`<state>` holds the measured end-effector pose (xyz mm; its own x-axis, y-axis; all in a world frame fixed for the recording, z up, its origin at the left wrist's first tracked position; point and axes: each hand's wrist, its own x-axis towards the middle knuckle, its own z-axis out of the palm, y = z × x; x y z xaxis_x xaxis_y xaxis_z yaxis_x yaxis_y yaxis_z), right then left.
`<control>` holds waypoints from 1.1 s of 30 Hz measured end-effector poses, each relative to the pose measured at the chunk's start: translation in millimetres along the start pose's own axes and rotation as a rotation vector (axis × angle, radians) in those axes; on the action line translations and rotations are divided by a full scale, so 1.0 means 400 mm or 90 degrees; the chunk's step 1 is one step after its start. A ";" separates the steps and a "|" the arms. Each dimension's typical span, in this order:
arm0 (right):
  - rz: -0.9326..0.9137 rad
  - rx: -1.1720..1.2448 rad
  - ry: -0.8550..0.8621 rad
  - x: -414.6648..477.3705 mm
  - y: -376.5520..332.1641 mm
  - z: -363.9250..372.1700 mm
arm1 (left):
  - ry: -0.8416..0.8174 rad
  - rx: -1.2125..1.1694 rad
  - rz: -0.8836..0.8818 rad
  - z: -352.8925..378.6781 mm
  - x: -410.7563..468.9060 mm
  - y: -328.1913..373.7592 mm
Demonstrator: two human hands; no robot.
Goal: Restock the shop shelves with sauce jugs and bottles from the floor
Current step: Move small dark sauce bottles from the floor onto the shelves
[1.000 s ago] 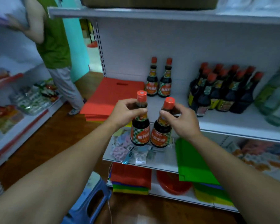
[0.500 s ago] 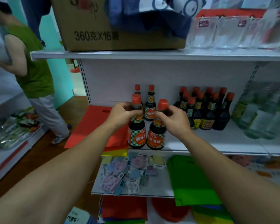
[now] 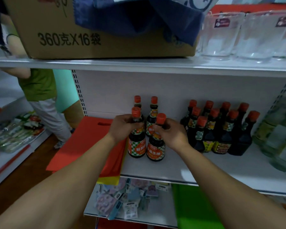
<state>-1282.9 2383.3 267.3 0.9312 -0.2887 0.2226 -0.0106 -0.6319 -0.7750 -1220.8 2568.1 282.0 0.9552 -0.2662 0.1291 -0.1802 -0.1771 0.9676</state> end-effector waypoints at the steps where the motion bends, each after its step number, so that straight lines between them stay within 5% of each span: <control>1: 0.008 -0.002 -0.005 0.007 0.004 0.003 | -0.005 0.000 0.003 0.001 0.009 -0.003; 17: 0.029 0.121 0.039 0.033 0.016 0.087 | -0.071 -0.041 0.011 -0.032 0.067 -0.086; 26: 0.039 0.145 0.004 -0.016 0.051 0.123 | -0.152 0.075 -0.014 -0.042 0.051 -0.170; 33: 0.072 0.156 -0.004 -0.053 0.080 0.149 | -0.056 -0.027 -0.063 -0.005 0.006 -0.223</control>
<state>-1281.1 2412.2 202.6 0.9313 -0.3429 0.1231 -0.0270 -0.4019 -0.9153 -1201.8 2585.2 196.4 0.9433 -0.3315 0.0156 -0.0751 -0.1673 0.9830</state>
